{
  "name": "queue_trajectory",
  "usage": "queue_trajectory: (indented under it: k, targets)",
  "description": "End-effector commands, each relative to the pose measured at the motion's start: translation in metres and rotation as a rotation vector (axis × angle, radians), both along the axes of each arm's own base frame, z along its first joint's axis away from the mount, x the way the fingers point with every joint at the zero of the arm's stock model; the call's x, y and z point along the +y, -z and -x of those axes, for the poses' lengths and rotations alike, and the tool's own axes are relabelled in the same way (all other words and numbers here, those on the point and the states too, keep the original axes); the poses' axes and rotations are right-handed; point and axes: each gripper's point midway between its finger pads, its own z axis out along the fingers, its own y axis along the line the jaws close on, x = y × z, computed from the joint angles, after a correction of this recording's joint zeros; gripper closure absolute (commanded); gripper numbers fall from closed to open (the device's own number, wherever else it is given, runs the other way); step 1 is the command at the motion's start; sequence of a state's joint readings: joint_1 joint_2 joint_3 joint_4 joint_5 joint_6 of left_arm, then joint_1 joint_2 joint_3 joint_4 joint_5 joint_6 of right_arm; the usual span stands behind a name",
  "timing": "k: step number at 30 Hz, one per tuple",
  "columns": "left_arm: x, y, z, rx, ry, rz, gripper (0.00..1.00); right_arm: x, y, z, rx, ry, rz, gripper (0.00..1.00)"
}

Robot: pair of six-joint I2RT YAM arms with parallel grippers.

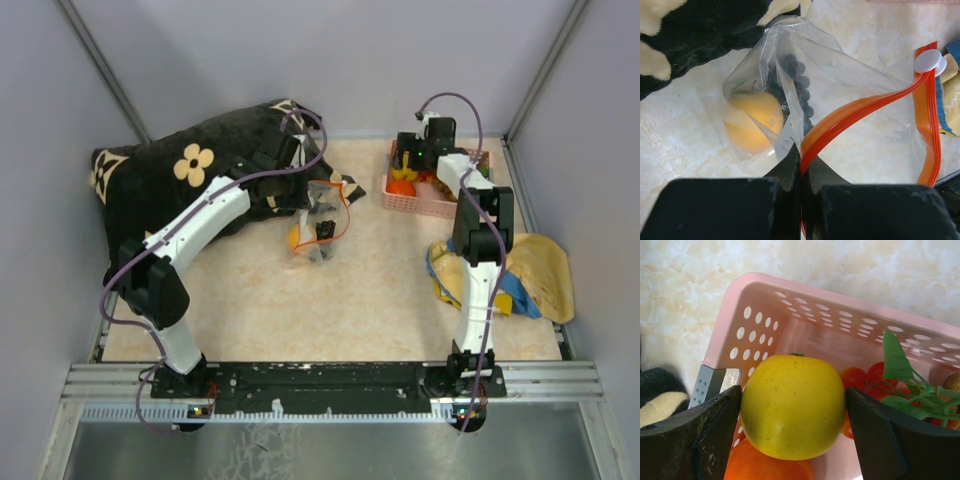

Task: Place the food in the zip-top bag and seal the zipper
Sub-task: Pick up the fake fruit from the bin.

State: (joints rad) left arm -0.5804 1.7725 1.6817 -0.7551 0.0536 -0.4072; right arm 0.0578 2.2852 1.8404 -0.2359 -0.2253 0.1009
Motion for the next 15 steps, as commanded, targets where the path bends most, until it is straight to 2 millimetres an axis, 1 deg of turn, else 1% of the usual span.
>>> queue_trajectory:
  k: [1, 3, 8, 15]
  targets:
    - [0.003, -0.01, 0.001, -0.027, -0.006, 0.018, 1.0, -0.004, 0.036, 0.024, 0.137, -0.023, 0.087, 0.18]
    - [0.003, -0.011, 0.001, -0.028, -0.005, 0.02, 1.0, -0.004, 0.04, 0.026, 0.152, -0.028, 0.124, 0.18]
    - [0.003, -0.012, 0.002, -0.031, -0.005, 0.025, 1.0, -0.007, 0.041, 0.031, 0.17, -0.028, 0.209, 0.18]
    - [0.005, -0.014, 0.005, -0.042, -0.001, 0.03, 1.0, -0.007, 0.04, 0.038, 0.189, -0.041, 0.226, 0.18]
